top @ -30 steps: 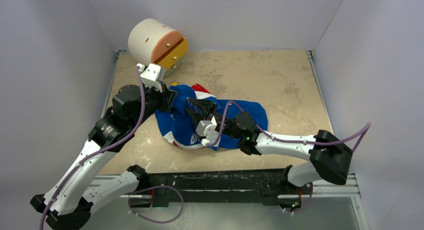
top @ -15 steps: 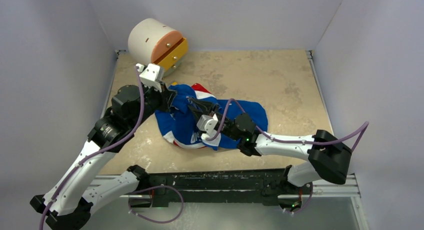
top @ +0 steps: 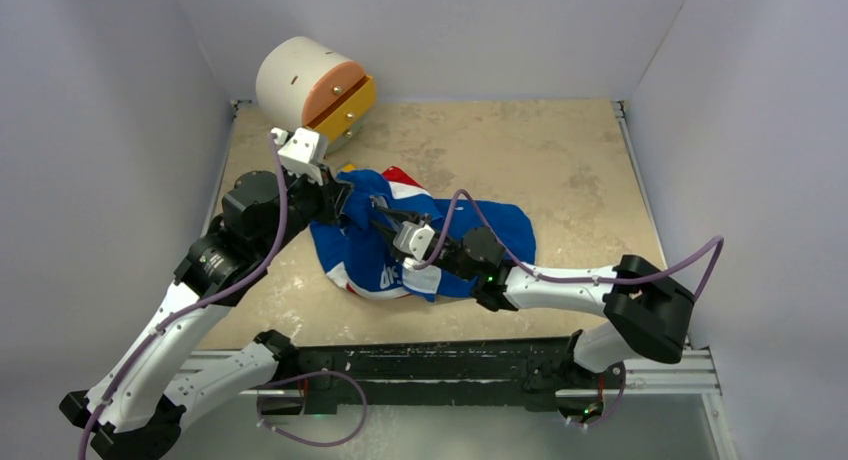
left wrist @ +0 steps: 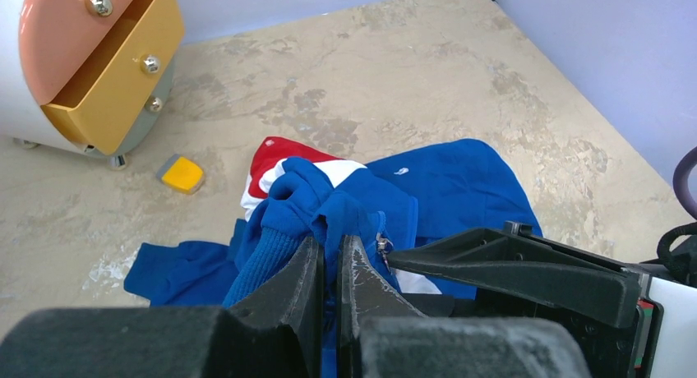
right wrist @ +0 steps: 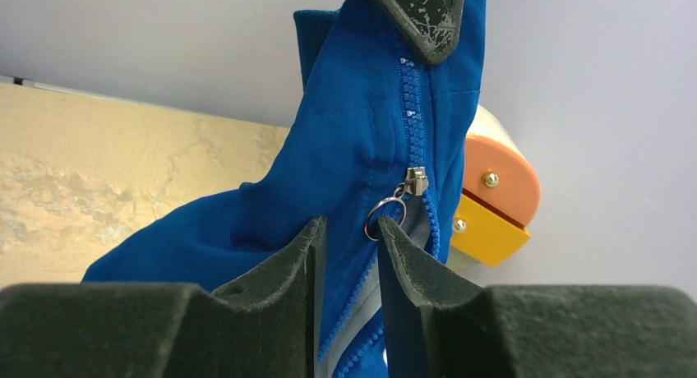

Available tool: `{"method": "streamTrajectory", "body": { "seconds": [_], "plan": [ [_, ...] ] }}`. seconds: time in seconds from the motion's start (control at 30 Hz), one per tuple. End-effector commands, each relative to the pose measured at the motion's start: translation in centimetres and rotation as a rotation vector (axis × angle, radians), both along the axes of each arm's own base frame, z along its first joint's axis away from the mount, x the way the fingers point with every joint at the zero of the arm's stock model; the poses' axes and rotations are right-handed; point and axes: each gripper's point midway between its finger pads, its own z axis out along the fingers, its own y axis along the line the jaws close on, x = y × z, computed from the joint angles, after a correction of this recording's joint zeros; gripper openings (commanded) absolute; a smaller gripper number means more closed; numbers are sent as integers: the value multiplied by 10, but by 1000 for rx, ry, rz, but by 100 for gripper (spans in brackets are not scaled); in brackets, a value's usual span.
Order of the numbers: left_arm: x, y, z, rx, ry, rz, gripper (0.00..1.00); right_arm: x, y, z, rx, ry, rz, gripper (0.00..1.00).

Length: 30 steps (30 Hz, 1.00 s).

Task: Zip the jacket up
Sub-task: Pick up the zipper from the jacket.

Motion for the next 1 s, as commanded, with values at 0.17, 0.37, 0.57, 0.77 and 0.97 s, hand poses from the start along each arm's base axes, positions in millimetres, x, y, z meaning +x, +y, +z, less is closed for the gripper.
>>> {"method": "streamTrajectory", "body": {
  "seconds": [0.17, 0.37, 0.57, 0.77, 0.97],
  "plan": [
    [-3, -2, 42, -90, -113, -20, 0, 3, 3, 25, 80, 13, 58, 33],
    [-5, -4, 40, -91, -108, -34, 0, -1, 5, 30, 78, -4, 98, 37],
    [-6, -6, 39, -91, -104, -48, 0, -7, 7, 32, 70, -8, 149, 34],
    [-7, -4, 36, -86, -99, -43, 0, -9, 7, 38, 72, -17, 192, 19],
    [-6, 4, 33, -72, -102, -6, 0, -16, 2, 33, 42, -10, 213, 4]
  ]
}}
